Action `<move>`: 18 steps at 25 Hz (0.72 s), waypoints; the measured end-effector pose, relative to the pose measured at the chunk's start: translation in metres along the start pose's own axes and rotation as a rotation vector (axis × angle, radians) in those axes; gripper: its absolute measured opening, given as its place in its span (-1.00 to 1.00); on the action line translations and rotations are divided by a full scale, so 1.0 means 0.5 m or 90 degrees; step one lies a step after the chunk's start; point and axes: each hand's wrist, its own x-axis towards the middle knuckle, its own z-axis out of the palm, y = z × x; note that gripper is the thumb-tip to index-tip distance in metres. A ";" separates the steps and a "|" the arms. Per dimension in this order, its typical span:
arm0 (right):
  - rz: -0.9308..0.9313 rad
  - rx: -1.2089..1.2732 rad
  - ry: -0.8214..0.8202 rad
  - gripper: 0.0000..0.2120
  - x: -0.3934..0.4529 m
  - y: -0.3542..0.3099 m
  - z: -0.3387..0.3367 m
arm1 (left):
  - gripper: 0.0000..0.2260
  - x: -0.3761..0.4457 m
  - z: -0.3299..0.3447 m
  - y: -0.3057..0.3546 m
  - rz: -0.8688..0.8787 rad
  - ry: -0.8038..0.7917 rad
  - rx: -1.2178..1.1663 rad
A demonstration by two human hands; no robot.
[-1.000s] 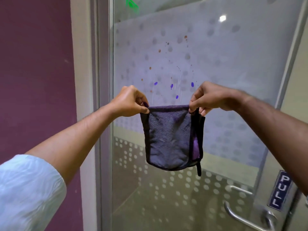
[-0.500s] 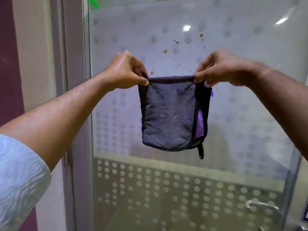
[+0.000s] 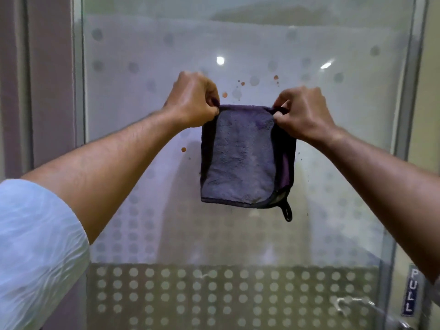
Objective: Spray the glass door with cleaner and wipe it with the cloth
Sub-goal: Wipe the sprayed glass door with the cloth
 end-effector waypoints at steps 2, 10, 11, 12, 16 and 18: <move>-0.049 -0.110 0.066 -0.79 -0.009 -0.010 0.027 | -0.86 0.001 0.005 -0.005 0.015 0.015 -0.014; -0.032 -0.123 0.129 -0.85 -0.071 -0.070 0.097 | -0.86 -0.002 0.013 -0.015 0.034 0.035 -0.046; -0.017 -0.102 0.135 -0.77 -0.087 -0.079 0.108 | -0.86 -0.003 0.015 -0.017 0.041 0.042 -0.050; -0.003 -0.085 0.123 -0.65 -0.104 -0.090 0.120 | -0.86 -0.005 0.017 -0.019 0.046 0.050 -0.052; 0.050 -0.031 0.038 -0.20 -0.146 -0.133 0.185 | -0.83 -0.013 0.022 -0.029 0.076 0.075 -0.063; 0.044 -0.080 0.038 -0.15 -0.154 -0.141 0.219 | -0.73 -0.025 0.026 -0.044 0.128 0.118 -0.035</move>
